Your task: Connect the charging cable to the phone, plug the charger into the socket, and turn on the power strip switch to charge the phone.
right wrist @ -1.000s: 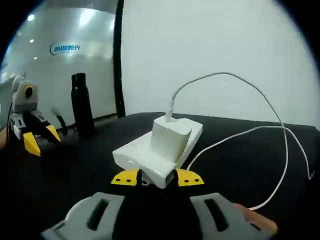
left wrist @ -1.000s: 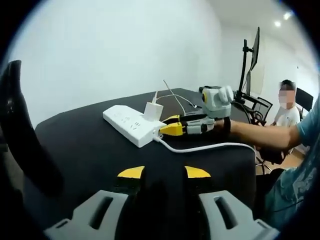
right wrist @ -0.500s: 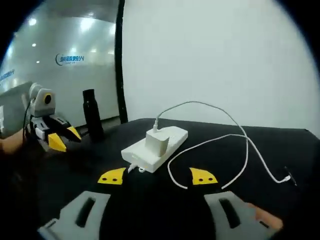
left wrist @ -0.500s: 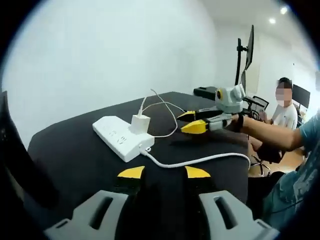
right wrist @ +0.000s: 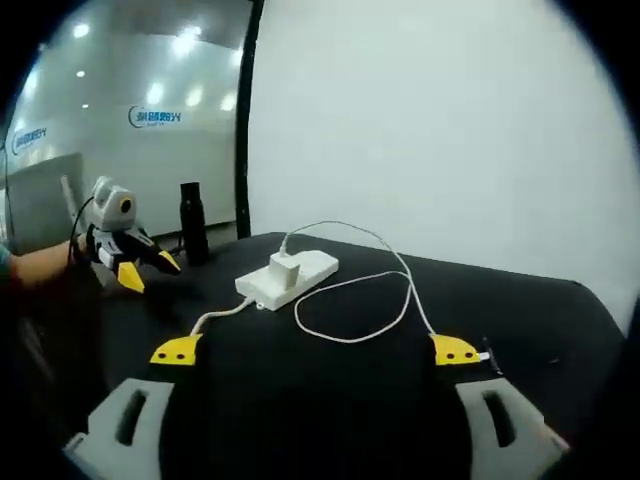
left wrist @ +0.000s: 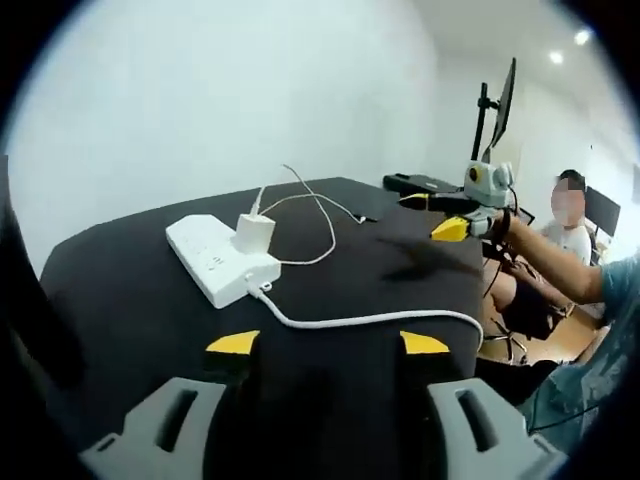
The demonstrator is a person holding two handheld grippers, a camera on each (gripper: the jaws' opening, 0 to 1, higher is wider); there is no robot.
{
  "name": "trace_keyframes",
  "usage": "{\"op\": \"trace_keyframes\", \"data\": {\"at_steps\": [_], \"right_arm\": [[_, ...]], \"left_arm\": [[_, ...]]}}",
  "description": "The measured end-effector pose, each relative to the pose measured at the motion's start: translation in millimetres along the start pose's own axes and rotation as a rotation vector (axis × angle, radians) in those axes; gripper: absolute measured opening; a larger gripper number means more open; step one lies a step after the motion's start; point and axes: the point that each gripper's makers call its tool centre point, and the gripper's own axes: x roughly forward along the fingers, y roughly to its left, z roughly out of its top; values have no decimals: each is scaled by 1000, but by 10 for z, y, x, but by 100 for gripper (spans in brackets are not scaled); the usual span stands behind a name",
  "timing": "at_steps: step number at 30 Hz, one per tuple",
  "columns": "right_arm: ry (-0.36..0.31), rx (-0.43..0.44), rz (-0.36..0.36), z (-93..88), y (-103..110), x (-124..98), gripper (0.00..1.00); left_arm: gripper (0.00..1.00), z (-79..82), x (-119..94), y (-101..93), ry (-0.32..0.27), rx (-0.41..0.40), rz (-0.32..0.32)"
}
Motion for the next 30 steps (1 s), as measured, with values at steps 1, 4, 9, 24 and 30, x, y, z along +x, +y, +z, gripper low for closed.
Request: {"op": "trace_keyframes", "data": {"at_steps": [1,4,9,24,30], "right_arm": [[-3,14,5,1,-22,-44,88],[-14,52,35,-10,-49,-199,93],[-16,39,6,-55,-209,-443,93],[12,-4,-11,-265,-335,-886,91],[3,-7,-29,-266,-411,-1038,92]], "left_arm": [[56,-5,-4,-31,1,0,0],[66,0,-26,-95,-4,1,1],[79,25,-74,-150,-25,-3,22],[96,-69,-129,-303,-34,-13,62],[96,-109,-151,-301,-24,-8,77]]}}
